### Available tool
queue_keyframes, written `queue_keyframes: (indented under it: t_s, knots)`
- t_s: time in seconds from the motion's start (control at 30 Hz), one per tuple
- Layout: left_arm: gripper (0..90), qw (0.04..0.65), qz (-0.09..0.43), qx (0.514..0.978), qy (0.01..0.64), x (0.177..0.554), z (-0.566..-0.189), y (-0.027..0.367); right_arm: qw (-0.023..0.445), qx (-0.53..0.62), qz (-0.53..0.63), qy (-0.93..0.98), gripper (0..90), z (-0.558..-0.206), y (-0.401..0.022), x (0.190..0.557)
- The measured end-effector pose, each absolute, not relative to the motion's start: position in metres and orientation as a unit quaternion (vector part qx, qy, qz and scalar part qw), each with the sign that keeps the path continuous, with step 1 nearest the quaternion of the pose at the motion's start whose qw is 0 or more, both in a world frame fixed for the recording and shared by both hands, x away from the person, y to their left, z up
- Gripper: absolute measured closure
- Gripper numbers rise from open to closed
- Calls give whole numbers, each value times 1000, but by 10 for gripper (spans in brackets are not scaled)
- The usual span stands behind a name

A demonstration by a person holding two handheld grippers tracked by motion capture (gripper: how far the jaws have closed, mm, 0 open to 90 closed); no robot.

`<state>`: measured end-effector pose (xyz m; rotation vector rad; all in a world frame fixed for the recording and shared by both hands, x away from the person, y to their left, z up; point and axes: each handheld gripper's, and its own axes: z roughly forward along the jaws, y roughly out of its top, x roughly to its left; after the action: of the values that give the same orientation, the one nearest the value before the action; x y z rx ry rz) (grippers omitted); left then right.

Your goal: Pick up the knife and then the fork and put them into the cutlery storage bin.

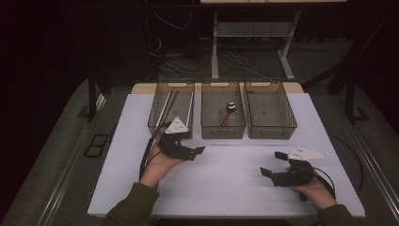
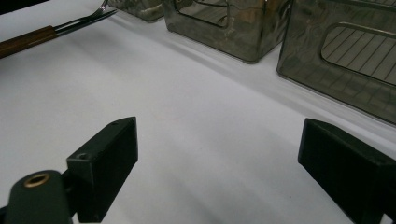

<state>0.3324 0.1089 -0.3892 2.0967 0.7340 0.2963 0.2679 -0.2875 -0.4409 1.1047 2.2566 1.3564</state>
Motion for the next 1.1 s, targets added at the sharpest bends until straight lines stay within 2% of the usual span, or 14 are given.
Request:
queue_keyframes:
  t_s: [0.07, 0.2, 0.47, 0.6, 0.7, 0.9, 1.1]
  knots:
    - [241, 437, 122, 838, 304, 328, -392, 117, 143, 383, 467, 784, 123, -441, -287, 268]
    - [347, 423, 139, 839, 313, 320, -396, 138, 144, 383, 466, 784, 123, -441, -287, 267]
    - [676, 391, 165, 831, 360, 312, -406, 185, 145, 383, 463, 786, 123, -443, -287, 269]
    - [816, 366, 180, 827, 387, 317, -413, 200, 147, 384, 463, 785, 123, -442, -288, 268]
    - [886, 345, 188, 826, 404, 323, -419, 208, 146, 385, 462, 786, 123, -442, -287, 269]
    - [894, 322, 184, 823, 431, 333, -429, 217, 146, 384, 459, 788, 123, -443, -287, 268]
    - [894, 315, 155, 824, 446, 328, -438, 216, 147, 385, 459, 787, 123, -442, -287, 268]
